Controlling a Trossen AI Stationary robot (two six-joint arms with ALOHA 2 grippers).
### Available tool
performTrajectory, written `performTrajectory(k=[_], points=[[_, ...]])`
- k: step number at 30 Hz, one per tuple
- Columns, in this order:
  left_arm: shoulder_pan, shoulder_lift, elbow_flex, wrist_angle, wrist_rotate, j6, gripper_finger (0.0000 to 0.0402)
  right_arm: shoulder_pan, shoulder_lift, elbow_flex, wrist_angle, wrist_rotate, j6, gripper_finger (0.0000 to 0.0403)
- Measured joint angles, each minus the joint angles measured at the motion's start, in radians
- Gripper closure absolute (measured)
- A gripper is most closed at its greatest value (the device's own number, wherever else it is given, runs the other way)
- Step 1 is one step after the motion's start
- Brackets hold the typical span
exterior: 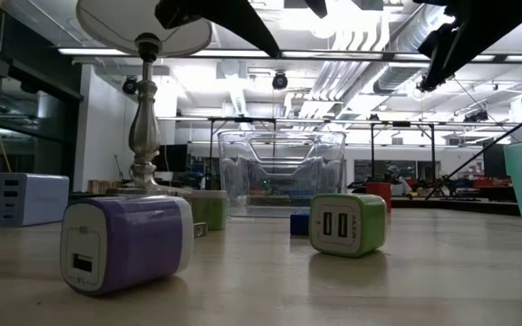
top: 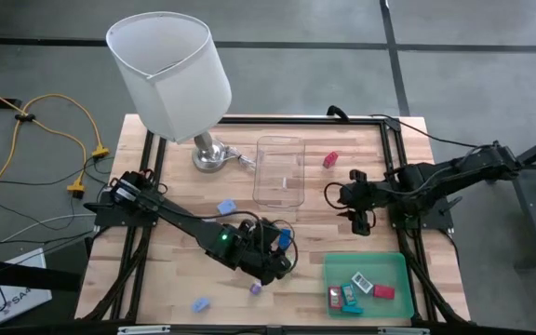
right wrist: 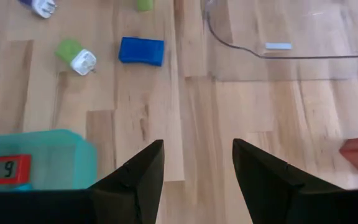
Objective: Pick & Place Office items
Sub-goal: Put the blue digital clock into the green bin
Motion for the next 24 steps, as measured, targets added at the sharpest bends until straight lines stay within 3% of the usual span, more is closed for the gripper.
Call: performTrajectory(k=[6,17,24], points=[[0.018,0.000,0.000,-0.005,0.022,-0.026,0.0170,-0.069,-0.011,0.000,-0.008,-0.077,-0.059,0.0225],[0.039,0.000,0.000,-0.062,0.049,-0.045,0.0170,-0.215,-0.010,0.000,-0.022,-0.092,-0.088,0.0225],[0.022,-0.032,0.000,-0.250,-0.085,-0.086,0.0170,-0.300,-0.010,0.000,-0.035,-0.108,-0.097,0.0225]])
